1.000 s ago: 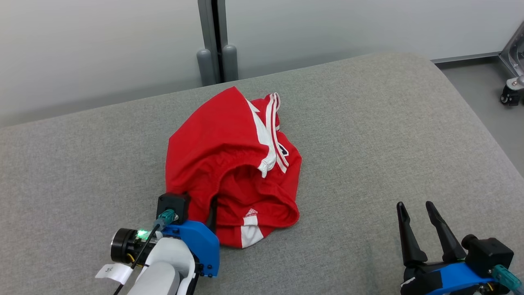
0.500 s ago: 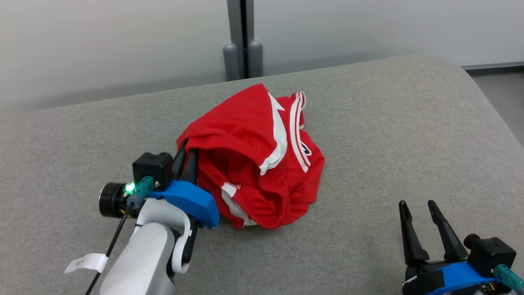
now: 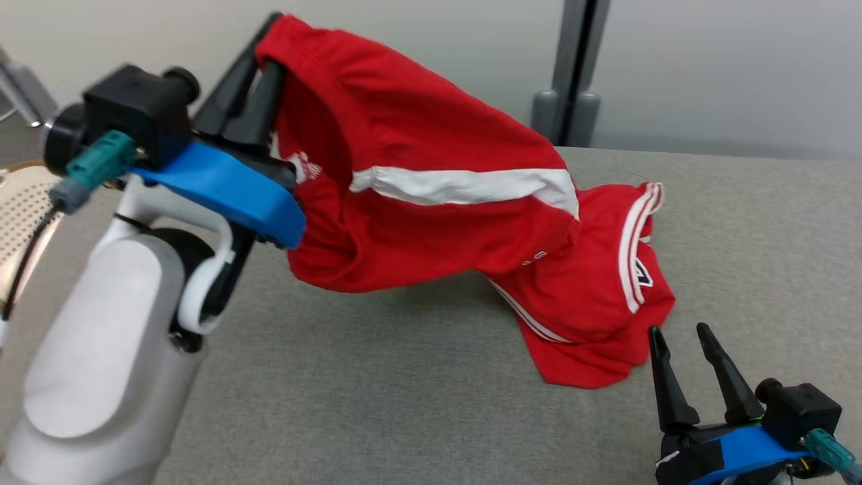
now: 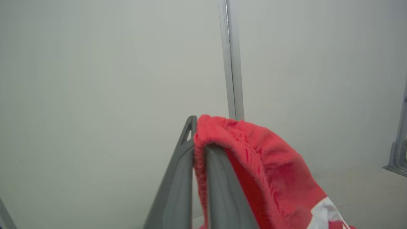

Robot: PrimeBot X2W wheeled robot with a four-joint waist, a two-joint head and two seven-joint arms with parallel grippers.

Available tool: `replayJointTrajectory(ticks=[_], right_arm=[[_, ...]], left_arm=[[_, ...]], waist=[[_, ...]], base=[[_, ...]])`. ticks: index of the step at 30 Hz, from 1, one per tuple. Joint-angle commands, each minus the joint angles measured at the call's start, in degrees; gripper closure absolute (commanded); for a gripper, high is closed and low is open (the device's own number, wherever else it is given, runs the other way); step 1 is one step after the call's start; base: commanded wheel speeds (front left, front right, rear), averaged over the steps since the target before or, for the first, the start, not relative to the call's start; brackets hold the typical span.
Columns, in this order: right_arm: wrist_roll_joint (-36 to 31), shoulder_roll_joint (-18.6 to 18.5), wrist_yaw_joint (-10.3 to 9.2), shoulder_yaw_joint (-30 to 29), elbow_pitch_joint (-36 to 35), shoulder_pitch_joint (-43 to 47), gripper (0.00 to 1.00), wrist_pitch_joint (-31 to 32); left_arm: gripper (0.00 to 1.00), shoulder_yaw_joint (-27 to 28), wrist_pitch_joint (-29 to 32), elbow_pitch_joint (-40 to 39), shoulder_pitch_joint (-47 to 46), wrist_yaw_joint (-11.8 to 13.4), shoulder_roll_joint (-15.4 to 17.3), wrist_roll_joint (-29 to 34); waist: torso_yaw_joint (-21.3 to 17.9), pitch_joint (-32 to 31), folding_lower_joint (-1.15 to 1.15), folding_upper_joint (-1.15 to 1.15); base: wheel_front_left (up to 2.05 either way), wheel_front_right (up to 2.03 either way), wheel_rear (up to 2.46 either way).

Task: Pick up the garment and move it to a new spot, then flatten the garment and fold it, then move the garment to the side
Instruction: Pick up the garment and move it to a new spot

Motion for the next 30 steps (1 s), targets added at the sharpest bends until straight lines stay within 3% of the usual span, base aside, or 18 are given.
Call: replayJointTrajectory(ticks=[1,10,17,22,29,30], right_arm=[[0.2,-0.2,0.03,0.1,-0.2,-0.1,0.00,0.0],[-1.0,-0.2,0.03,1.3,-1.1,-1.4,0.00,1.0],[-3.0,-0.2,0.03,2.3,-3.9,-3.7,0.00,3.0],[-4.7,-0.2,0.03,2.5,-6.4,-5.4,0.00,5.0],[-5.3,-0.2,0.03,2.4,-8.2,-6.3,0.00,5.9],[-5.2,-0.2,0.03,2.6,-8.2,-6.4,0.00,5.8]], left_arm=[[1.00,0.3,0.1,-0.3,-0.9,-0.2,0.4,-0.1],[1.00,5.6,3.4,2.5,-6.9,-3.1,8.9,-1.9],[1.00,10.2,-1.4,11.0,-7.4,-3.9,14.5,-2.2],[1.00,14.4,-5.7,19.5,-5.9,-3.5,16.1,-4.7],[1.00,17.2,-4.1,31.1,-2.6,-2.6,13.3,-10.2],[0.68,16.8,-2.4,32.7,-2.1,-2.7,12.6,-11.1]], waist=[[3.7,-0.3,0.00,0.00],[10.3,2.4,0.00,0.00],[9.6,7.5,0.00,0.00],[6.5,12.1,0.00,0.00],[2.0,16.0,0.00,0.00],[1.5,16.1,0.00,0.00]], base=[[0.00,0.00,0.00],[0.00,0.00,0.00],[0.00,0.00,0.00],[0.00,0.00,0.00],[0.00,0.00,0.00],[0.00,0.00,0.00]])
